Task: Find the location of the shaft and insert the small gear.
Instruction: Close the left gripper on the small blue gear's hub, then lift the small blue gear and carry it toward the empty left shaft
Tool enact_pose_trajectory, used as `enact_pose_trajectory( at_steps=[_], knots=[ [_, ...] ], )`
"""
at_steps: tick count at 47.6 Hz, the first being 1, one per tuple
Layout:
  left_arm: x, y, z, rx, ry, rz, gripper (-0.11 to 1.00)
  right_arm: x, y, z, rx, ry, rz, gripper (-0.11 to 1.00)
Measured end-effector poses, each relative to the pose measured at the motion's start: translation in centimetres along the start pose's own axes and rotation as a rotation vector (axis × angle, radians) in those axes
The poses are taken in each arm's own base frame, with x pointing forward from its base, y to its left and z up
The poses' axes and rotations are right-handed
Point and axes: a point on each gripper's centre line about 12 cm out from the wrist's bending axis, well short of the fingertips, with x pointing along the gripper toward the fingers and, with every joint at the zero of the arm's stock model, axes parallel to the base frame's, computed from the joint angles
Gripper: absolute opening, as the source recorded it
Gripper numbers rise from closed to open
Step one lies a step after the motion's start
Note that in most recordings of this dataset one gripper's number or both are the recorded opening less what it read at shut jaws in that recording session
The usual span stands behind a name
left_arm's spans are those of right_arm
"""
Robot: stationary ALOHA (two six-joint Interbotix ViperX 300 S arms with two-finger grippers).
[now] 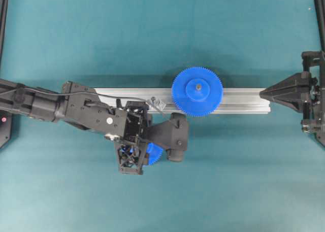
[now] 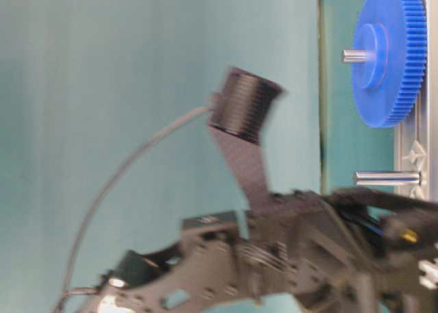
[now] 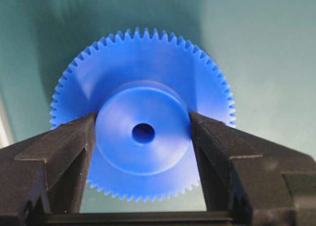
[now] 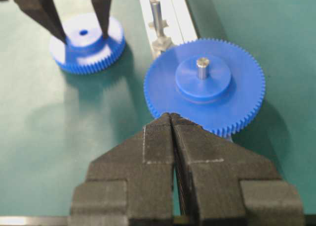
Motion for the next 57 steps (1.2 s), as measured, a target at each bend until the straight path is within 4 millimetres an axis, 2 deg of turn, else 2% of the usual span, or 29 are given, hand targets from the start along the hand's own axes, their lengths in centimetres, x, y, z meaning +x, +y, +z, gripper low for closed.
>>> enact_pose_trajectory(
  at_steps=[15, 27, 49, 57],
  knots=[
    [-2.3, 0.0, 1.4, 0.011, 0.0, 0.002, 0.63, -0.5, 0.0, -0.1, 0.0, 0.002, 0.001, 0.02],
    [-5.1, 0.3, 2.8, 0.006, -0.041, 0.004, 0.63, -0.5, 0.0, -0.2, 0.017, 0.009, 0.0, 0.02],
    [-9.9, 3.0, 3.9, -0.001, -0.095, 0.028, 0.63, -0.5, 0.0, -0.2, 0.021, 0.009, 0.0, 0.02],
    [-11.0, 4.0, 4.5, 0.002, -0.125, 0.038, 0.63, -0.5, 0.0, -0.3, 0.023, 0.009, 0.0, 0.02]
  ],
)
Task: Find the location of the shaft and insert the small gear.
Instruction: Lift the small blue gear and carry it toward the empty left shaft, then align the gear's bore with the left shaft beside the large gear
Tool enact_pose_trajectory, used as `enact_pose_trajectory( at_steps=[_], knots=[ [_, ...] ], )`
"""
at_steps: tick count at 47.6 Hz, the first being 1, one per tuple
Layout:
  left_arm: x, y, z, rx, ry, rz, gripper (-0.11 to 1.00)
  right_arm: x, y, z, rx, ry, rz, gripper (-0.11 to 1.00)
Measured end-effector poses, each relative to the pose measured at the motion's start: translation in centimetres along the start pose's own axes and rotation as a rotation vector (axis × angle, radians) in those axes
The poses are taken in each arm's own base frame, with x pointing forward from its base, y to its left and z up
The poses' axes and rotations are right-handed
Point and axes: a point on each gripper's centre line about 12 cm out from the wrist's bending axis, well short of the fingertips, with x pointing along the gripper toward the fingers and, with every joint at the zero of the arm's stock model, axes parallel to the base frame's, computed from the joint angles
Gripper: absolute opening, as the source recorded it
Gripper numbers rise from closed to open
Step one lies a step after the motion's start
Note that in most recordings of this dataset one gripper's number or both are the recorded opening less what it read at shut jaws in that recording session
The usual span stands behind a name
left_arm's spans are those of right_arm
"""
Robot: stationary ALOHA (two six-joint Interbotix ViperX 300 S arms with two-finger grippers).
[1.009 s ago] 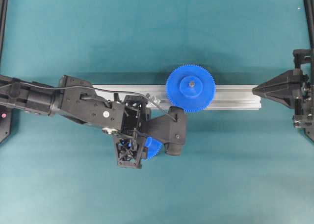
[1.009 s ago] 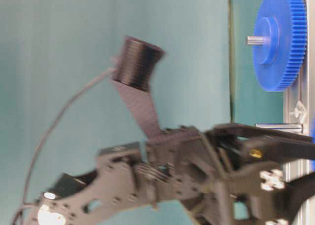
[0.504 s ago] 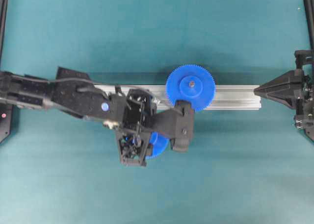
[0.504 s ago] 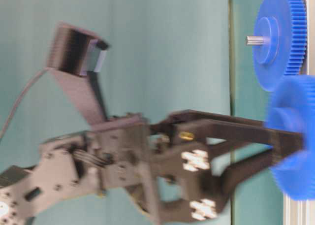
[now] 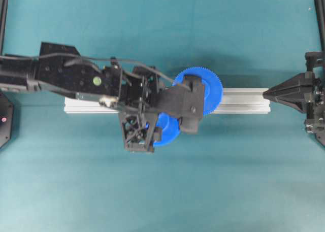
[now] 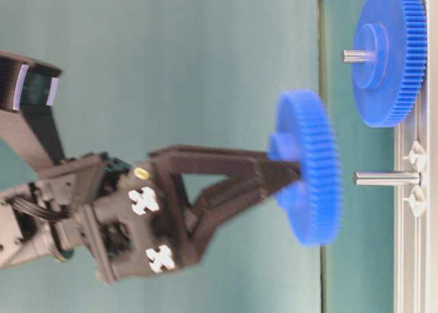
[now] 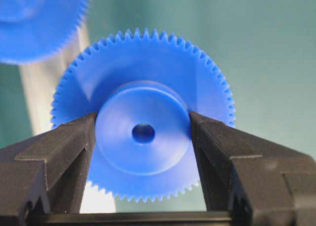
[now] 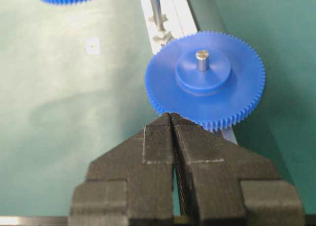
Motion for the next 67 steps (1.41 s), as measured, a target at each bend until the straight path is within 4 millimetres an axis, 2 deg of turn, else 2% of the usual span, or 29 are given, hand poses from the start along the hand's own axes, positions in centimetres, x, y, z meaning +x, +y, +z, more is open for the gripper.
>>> enact_pose_trajectory(
  at_steps=[28, 39, 67],
  knots=[
    [-0.6, 3.3, 0.0, 0.014, 0.011, 0.03, 0.63, 0.0, 0.0, -0.2, 0.0, 0.005, -0.001, 0.02],
    [-0.5, 3.3, 0.0, 0.014, 0.012, 0.03, 0.63, 0.0, 0.0, -0.2, 0.0, 0.005, -0.001, 0.02],
    [1.8, 3.7, -0.4, 0.007, 0.061, 0.027, 0.63, 0.0, -0.1, -0.3, 0.0, 0.008, -0.001, 0.02]
  ],
)
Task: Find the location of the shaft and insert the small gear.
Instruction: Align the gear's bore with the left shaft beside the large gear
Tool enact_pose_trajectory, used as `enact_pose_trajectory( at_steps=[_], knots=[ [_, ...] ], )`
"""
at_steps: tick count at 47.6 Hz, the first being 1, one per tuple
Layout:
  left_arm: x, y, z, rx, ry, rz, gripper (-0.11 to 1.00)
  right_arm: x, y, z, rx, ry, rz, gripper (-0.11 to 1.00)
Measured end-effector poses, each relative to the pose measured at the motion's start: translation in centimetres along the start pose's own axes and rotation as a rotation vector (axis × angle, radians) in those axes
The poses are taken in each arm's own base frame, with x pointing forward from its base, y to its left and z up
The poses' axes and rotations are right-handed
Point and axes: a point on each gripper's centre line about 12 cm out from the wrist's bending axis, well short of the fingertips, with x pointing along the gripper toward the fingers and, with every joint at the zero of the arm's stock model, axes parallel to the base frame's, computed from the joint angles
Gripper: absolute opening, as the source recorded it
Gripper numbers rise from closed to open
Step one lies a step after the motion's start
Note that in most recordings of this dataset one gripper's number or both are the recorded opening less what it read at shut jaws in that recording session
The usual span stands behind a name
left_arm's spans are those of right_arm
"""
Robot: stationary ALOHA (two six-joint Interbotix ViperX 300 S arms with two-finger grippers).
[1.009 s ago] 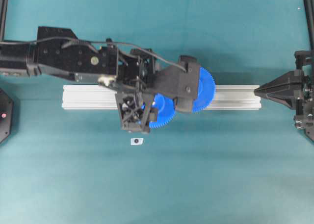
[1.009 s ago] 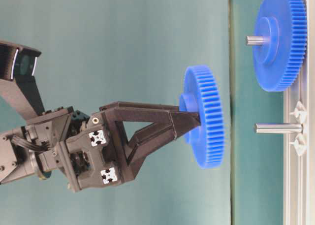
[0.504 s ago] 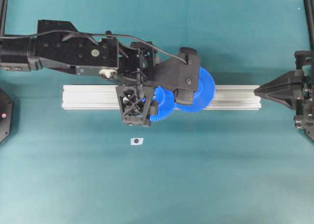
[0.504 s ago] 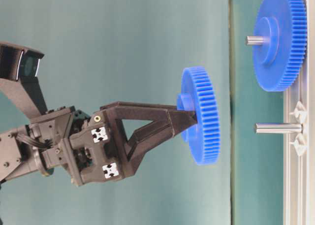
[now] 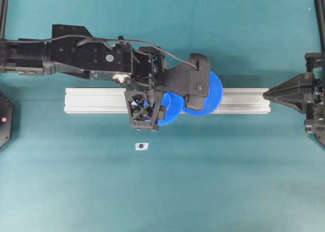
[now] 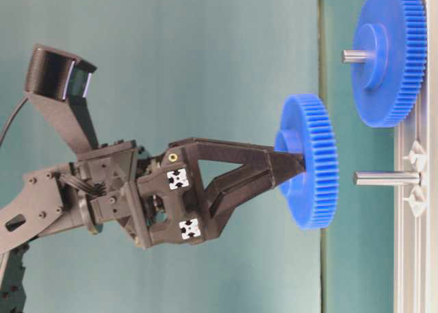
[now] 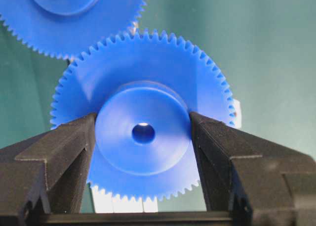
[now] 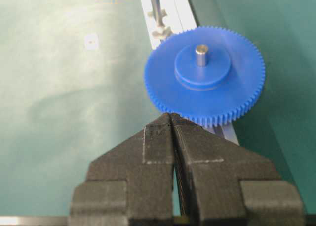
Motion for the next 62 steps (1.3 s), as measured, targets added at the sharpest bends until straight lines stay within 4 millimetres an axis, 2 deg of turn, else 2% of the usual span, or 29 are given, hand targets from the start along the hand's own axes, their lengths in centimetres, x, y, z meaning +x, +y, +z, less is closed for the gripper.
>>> enact_pose_trajectory(
  at_steps=[13, 29, 53, 62],
  knots=[
    [1.6, 0.2, -0.4, -0.006, 0.005, 0.001, 0.63, 0.0, 0.0, 0.0, 0.0, 0.0, 0.0, 0.02],
    [3.1, -0.1, -1.8, -0.014, 0.034, -0.004, 0.63, 0.0, 0.0, 0.0, 0.001, 0.0, -0.001, 0.02],
    [3.6, 0.1, -2.2, -0.017, 0.017, 0.0, 0.63, -0.1, -0.2, 0.1, 0.005, -0.007, -0.01, 0.02],
    [3.6, 1.0, -2.5, -0.032, 0.022, 0.006, 0.63, -0.1, -0.2, 0.1, 0.005, -0.007, -0.012, 0.02]
  ],
)
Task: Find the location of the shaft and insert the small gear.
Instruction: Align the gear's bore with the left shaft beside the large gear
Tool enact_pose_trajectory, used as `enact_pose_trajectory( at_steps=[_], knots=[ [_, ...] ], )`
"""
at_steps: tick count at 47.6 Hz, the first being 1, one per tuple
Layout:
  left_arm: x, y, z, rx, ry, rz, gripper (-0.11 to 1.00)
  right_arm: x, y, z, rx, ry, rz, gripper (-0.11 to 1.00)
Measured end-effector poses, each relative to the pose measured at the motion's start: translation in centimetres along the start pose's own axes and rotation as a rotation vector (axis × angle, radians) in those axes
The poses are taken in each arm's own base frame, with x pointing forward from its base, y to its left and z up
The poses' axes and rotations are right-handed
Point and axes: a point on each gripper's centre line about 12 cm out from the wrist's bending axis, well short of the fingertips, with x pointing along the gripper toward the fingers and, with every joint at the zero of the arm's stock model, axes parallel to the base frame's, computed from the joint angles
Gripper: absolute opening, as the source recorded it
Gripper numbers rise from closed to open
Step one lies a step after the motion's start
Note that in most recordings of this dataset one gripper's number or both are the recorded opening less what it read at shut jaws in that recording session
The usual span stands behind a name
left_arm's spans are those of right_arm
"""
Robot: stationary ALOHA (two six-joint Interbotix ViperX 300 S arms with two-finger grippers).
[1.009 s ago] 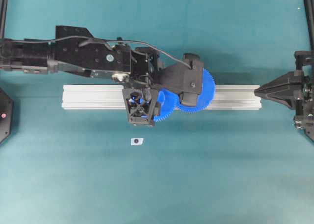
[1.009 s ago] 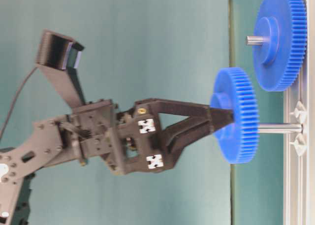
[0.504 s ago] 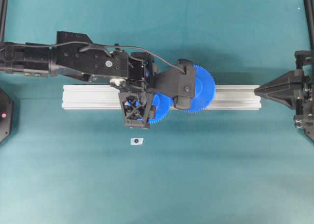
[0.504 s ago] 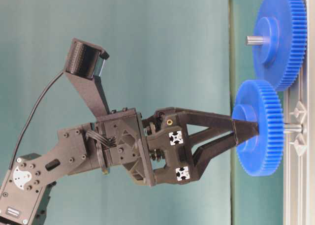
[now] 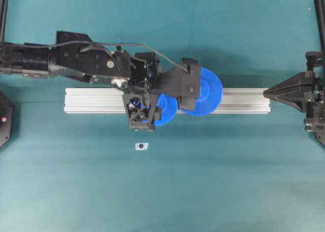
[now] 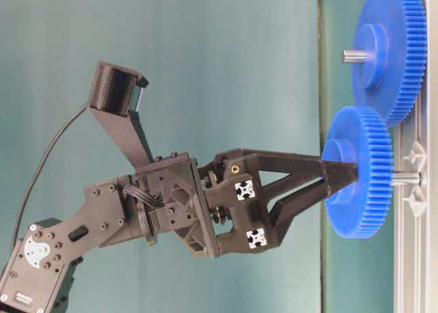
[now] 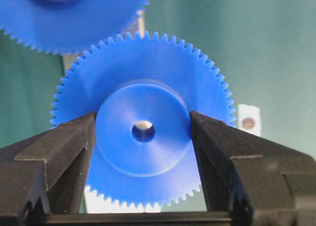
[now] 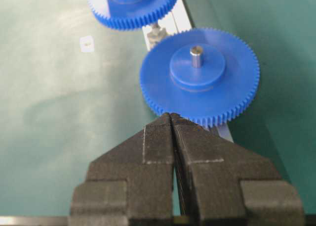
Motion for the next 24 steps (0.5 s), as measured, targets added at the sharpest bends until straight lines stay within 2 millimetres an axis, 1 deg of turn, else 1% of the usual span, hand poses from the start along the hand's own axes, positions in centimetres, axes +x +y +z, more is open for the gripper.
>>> enact_pose_trajectory(
  at_steps=[8, 24],
  knots=[
    [0.0, 1.2, -0.3, -0.027, 0.008, 0.007, 0.63, 0.0, 0.0, 0.0, 0.001, -0.002, -0.001, 0.02],
    [0.1, 1.1, -0.7, -0.027, 0.027, 0.004, 0.63, -0.1, 0.0, 0.1, 0.002, -0.005, -0.001, 0.02]
  ],
)
